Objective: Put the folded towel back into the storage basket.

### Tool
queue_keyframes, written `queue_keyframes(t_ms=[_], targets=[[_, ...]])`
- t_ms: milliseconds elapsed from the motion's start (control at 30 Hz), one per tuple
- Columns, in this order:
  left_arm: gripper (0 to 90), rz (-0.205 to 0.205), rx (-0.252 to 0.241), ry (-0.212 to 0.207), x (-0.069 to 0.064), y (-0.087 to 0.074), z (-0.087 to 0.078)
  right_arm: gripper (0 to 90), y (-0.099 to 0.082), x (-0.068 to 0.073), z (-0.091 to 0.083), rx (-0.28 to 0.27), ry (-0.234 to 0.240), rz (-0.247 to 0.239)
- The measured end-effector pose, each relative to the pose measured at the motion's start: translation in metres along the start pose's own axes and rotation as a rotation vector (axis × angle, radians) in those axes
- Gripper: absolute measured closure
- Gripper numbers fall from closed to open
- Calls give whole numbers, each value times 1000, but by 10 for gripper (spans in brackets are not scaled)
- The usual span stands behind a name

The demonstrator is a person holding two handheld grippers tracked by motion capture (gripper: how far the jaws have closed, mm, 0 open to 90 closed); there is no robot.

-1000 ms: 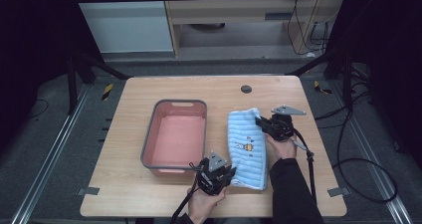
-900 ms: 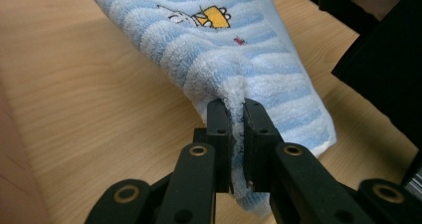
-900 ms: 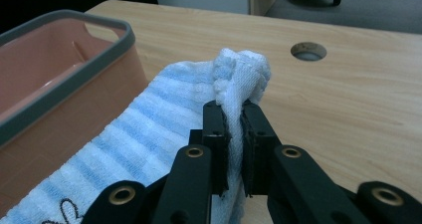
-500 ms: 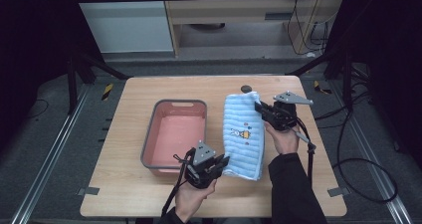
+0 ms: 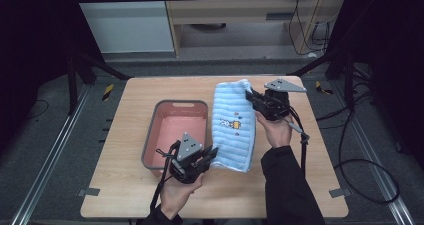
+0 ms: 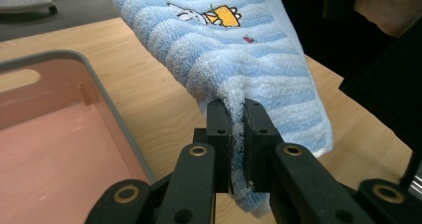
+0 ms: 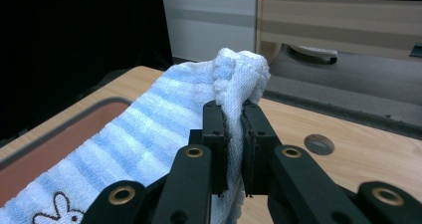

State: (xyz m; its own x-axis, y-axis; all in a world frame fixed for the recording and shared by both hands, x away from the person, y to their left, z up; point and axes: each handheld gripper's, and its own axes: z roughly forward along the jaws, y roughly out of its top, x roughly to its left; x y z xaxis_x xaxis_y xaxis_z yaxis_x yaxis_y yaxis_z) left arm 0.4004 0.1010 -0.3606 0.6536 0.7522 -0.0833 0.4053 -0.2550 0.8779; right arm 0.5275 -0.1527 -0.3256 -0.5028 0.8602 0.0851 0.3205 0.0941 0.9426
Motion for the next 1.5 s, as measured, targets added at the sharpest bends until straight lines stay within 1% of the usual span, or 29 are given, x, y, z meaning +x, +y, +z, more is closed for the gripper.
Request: queue_keyframes(t_ms=[100,133,167,300,367,500,567,633,733,867,967,1100,1367,1500], targets=[[837,-3,-9,18,7,3,-7,829,5,7,6,-8,7,-2],[837,1,-9,26,9,3,-9,829,8,12,11,-12,13,-6],[837,3,-9,32,11,3,-11,829,8,12,11,-12,13,-6],[837,5,-11,50,19,4,-19,829,15,23,21,-19,26,-15],[837,2,-18,60,23,5,-23,829,19,28,26,-23,34,-23],[837,2,-16,81,33,4,-31,829,25,38,37,-22,47,-33],[837,-8,-26,87,38,3,-34,829,26,43,43,-24,54,-36],[836,-9,-26,96,43,2,-38,828,27,47,48,-22,61,-34],[836,-12,-25,106,49,1,-42,829,28,54,57,-18,68,-40],[837,-21,-21,120,57,-2,-46,828,29,61,66,-25,80,-28],[837,-23,-16,130,64,-4,-50,829,28,66,74,-23,83,-26],[837,-37,-14,139,74,-7,-54,828,28,73,83,-21,89,-26],[837,-60,-3,157,92,-15,-58,828,26,88,106,-10,103,-26],[837,-76,9,170,101,-20,-59,828,23,93,115,-1,110,-22]])
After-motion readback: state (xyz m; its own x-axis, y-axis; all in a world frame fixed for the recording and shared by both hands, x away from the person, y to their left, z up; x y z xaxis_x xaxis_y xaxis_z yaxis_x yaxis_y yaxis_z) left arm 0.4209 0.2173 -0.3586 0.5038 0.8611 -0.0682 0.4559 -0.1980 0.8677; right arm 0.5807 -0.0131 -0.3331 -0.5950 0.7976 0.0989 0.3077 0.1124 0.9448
